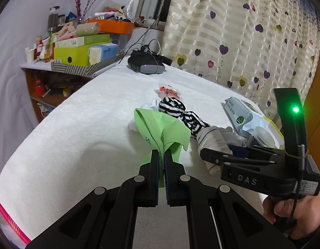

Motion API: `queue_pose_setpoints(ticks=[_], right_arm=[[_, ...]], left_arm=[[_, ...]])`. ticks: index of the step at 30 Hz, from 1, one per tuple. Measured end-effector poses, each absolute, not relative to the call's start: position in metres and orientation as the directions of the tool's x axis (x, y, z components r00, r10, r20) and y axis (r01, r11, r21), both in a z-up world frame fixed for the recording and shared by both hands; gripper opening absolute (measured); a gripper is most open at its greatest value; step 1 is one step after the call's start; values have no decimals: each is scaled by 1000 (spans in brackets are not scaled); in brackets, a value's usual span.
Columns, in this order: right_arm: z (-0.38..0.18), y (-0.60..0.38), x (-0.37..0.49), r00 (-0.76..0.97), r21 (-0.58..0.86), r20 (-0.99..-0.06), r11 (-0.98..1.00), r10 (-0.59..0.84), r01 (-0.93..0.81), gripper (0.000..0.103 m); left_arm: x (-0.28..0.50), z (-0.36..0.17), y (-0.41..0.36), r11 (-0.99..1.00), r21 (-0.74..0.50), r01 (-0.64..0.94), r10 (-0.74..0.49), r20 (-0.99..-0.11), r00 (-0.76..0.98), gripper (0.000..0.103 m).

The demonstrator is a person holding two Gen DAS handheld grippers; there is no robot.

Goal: Organize soft objects

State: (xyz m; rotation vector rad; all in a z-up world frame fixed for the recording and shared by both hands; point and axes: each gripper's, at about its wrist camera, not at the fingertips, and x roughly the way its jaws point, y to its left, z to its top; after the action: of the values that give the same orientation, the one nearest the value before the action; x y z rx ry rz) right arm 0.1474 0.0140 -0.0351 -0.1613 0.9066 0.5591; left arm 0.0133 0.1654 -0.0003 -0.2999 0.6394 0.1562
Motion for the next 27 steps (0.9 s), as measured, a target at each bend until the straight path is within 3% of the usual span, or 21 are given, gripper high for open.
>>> queue_pose_setpoints(ticks=[15, 27], right_arm=[[8, -27, 92, 513, 149, -653, 758, 558, -635, 47], [35, -75, 65, 573, 150, -577, 766, 581, -626, 47]], left_arm=[[12, 16, 134, 954, -207, -215, 51, -598, 800, 5], [10, 34, 96, 967, -216, -132, -13, -564, 825, 5]])
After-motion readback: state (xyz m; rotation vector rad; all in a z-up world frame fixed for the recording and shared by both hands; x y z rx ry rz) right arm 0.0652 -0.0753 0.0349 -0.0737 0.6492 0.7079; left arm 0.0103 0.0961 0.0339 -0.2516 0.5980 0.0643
